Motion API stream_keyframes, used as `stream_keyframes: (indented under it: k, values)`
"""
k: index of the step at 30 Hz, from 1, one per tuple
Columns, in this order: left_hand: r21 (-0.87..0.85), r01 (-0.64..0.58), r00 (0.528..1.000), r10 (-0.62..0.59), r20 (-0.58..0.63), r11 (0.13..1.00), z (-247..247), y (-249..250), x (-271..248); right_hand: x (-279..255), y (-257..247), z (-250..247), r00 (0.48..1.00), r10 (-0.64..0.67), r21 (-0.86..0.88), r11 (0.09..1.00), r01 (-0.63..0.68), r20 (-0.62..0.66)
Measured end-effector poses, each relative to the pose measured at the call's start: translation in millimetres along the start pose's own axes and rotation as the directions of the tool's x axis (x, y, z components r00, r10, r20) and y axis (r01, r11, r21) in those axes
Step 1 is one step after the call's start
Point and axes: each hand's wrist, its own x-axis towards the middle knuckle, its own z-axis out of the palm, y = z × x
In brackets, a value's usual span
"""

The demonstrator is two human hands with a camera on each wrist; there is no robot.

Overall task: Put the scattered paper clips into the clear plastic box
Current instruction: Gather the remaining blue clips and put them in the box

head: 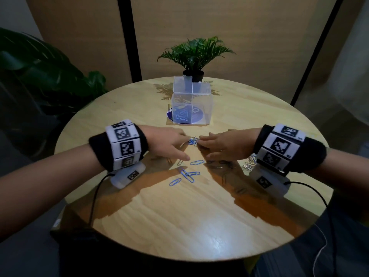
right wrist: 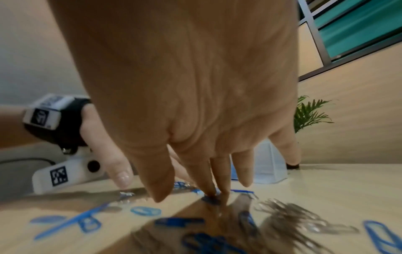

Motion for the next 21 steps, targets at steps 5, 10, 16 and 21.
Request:
stream_keyframes:
  k: [5, 10, 16, 21]
  values:
    - [0.076, -0.003, 0.998, -0.002, 0.055, 0.997, 10, 8, -2, -1, 12, 8, 0.998, 0.049, -0.046, 0.998, -0.047, 0.050]
    - [-0.001, -0.113, 0.993, 0.113, 0.040, 0.994, 21, 8, -36, -6, 17, 12, 0.997, 0.063, -0.041, 0.997, -0.061, 0.045]
    - [-0.056, -0.069, 0.995, 0.073, 0.071, 0.996, 32, -5, -50, -16, 0, 9, 0.997, -0.072, 0.039, 0.997, 0.073, -0.026]
    - [0.058, -0.051, 0.983, 0.040, 0.177, 0.997, 38, -1, -56, -23, -16, 9, 0.987, -0.161, -0.059, 0.985, 0.162, 0.012]
